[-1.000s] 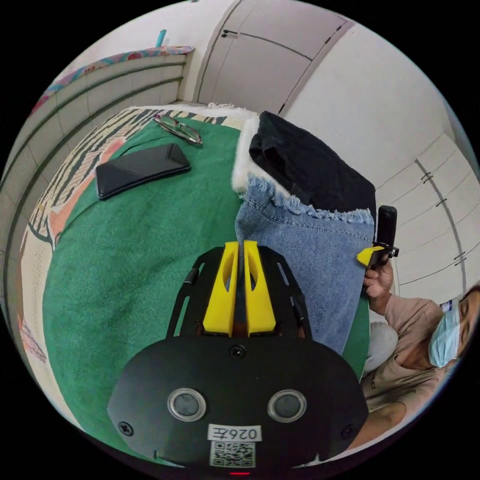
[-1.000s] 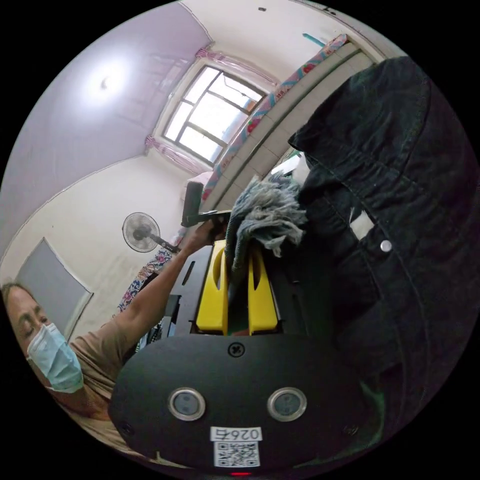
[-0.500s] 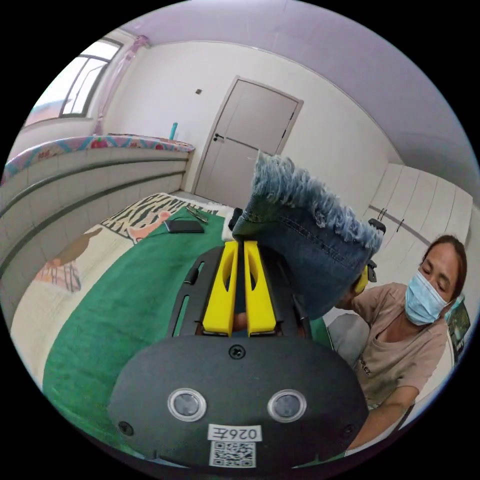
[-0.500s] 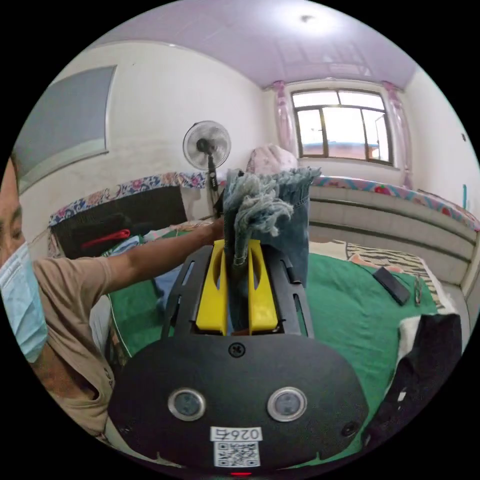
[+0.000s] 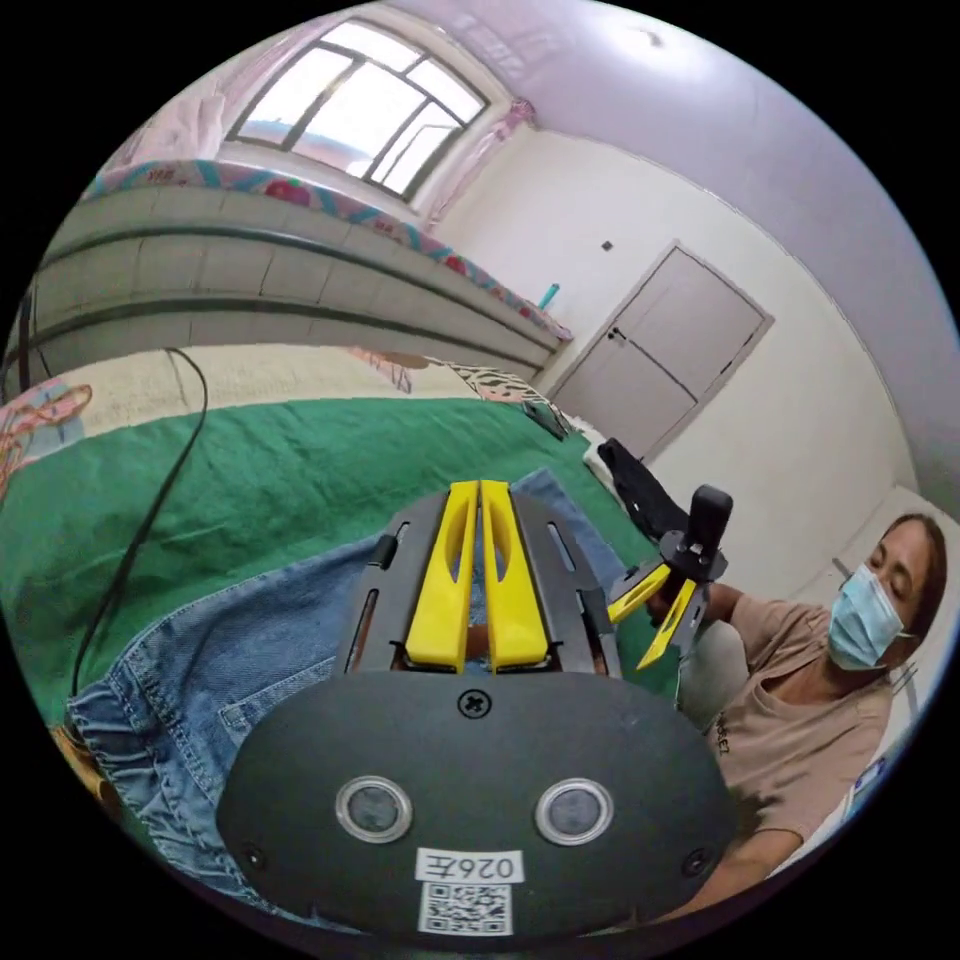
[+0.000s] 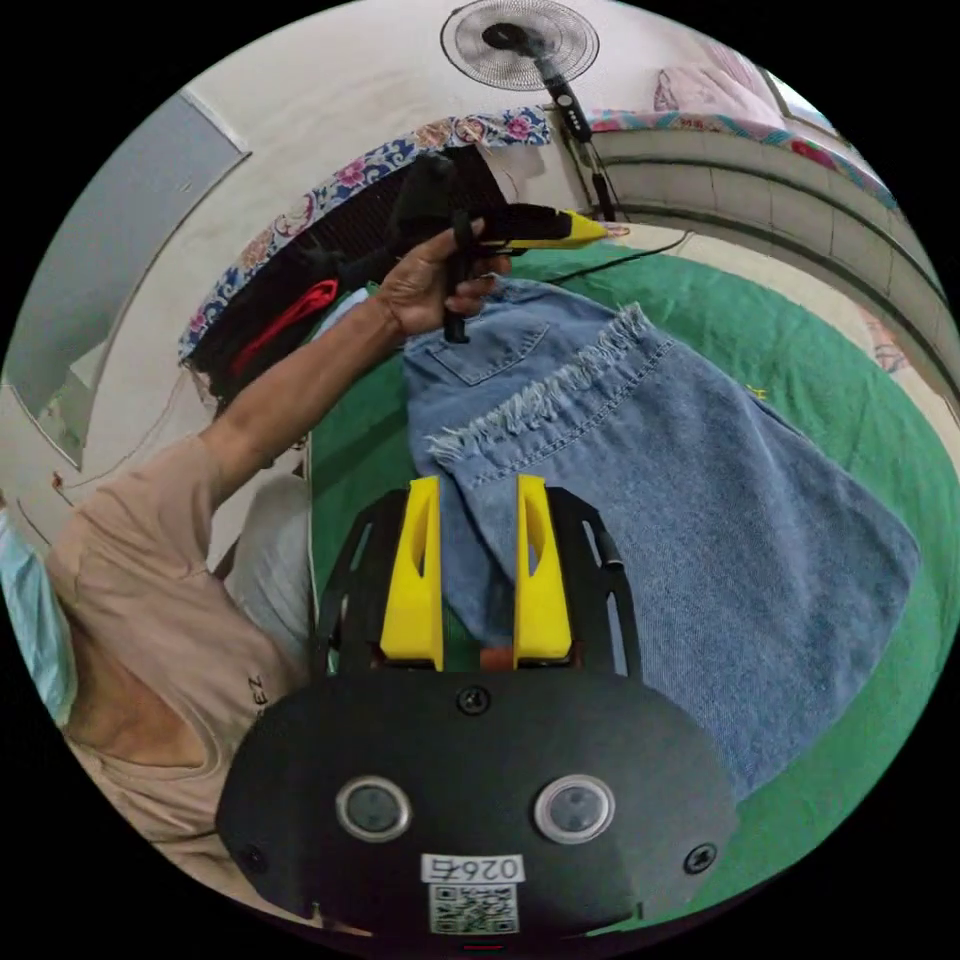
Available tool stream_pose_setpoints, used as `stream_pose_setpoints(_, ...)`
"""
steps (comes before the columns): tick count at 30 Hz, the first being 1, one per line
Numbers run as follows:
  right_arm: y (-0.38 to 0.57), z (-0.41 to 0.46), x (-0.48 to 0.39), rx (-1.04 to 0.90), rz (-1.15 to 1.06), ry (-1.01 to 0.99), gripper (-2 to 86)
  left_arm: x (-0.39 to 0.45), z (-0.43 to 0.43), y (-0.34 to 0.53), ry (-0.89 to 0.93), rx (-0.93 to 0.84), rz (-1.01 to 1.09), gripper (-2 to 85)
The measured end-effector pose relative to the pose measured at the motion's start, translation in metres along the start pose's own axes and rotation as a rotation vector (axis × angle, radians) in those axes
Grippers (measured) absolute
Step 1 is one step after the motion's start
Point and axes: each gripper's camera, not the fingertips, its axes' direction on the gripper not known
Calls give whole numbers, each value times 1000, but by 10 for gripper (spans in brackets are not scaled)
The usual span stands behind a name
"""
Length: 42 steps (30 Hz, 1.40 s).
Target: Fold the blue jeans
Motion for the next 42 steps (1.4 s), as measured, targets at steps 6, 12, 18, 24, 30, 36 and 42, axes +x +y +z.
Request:
stream_pose_setpoints(6, 37, 35, 44, -268, 42, 279, 5, 61, 137, 20, -433, -641, 166, -9)
stream_pose_setpoints(12, 130, -53, 66, 173, 268, 277, 4, 137, 120, -28, -235, -324, 129, 4)
stream_pose_setpoints(18, 202, -90, 120, 404, 552, 72, 90, 234, 253, -80, 10, -495, 155, 160)
stream_pose_setpoints(24, 182, -57, 142, 289, 544, -52, 131, 268, 360, -91, -120, -752, 16, 222)
stream_pose_setpoints(30, 152, -34, 143, 214, 500, 49, 78, 322, 424, -81, -479, -1009, 100, 187)
stream_pose_setpoints(36, 184, -55, 142, 373, 497, -72, 2, 370, 425, -98, -475, -1083, 147, 58)
stream_pose_setpoints(42, 240, -110, 105, 522, 475, 8, -3, 459, 383, -126, -144, -922, 223, 13)
